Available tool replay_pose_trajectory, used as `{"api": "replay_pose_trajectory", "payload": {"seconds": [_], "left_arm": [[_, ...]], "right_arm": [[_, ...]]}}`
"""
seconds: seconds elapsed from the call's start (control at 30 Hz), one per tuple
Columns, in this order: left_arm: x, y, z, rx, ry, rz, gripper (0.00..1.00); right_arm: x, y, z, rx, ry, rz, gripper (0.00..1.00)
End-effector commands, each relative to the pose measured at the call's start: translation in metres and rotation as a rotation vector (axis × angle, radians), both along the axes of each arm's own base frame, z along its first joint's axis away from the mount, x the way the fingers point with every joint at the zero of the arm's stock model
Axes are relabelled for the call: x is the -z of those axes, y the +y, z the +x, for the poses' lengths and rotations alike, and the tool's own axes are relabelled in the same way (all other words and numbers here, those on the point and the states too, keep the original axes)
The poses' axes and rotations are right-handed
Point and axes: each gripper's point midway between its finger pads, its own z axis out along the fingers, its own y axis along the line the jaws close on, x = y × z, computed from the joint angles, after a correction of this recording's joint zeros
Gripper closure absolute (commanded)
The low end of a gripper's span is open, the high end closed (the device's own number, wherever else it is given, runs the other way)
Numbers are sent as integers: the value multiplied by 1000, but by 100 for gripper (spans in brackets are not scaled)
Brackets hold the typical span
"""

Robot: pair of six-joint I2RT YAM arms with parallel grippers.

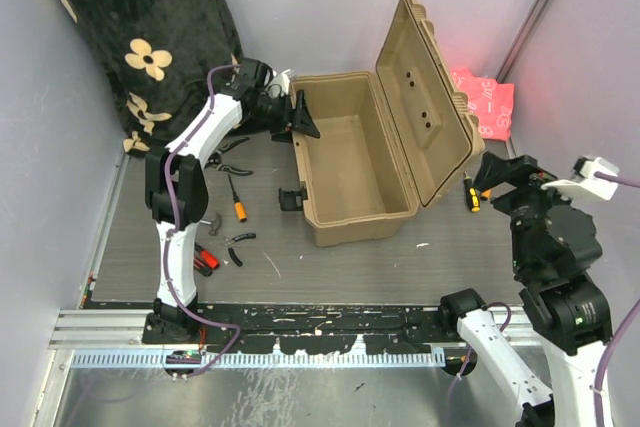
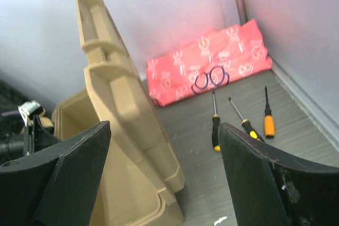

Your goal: Pack the tool kit

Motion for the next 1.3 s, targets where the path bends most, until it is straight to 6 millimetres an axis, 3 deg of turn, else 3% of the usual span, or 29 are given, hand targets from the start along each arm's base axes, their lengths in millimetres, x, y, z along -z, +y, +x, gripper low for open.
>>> {"api": "replay_pose_trajectory", "payload": {"seconds": [0.0,0.07,0.27,0.43,0.6,0.7,0.9,1.03,1.13,1.27], "left_arm": [[-47,2,6,14,-149,-62,23],[-44,5,6,6,-140,-57,21],[-37,17,7,-27,-126,-37,0],[-45,32,11,-66,-132,-34,2],[-65,50,14,-105,-166,-45,2],[-80,58,14,-120,-186,-65,2],[-99,65,3,-114,-193,-112,2],[-111,68,-5,-106,-216,-124,2],[-117,70,-11,-98,-232,-128,2],[-121,73,-18,-91,-240,-137,2]], "right_arm": [[-50,-20,-12,89,-153,-5,12],[-56,-19,-12,84,-168,-8,11],[-57,-21,-13,97,-177,3,11],[-49,-26,-4,140,-128,-9,10],[-59,-28,16,188,-90,-28,10],[-70,-26,37,209,-72,-52,10],[-88,-7,100,185,-44,-105,10],[-113,3,135,150,-85,-128,10],[-135,4,165,108,-130,-129,9],[-144,-7,213,42,-135,-115,8]]}}
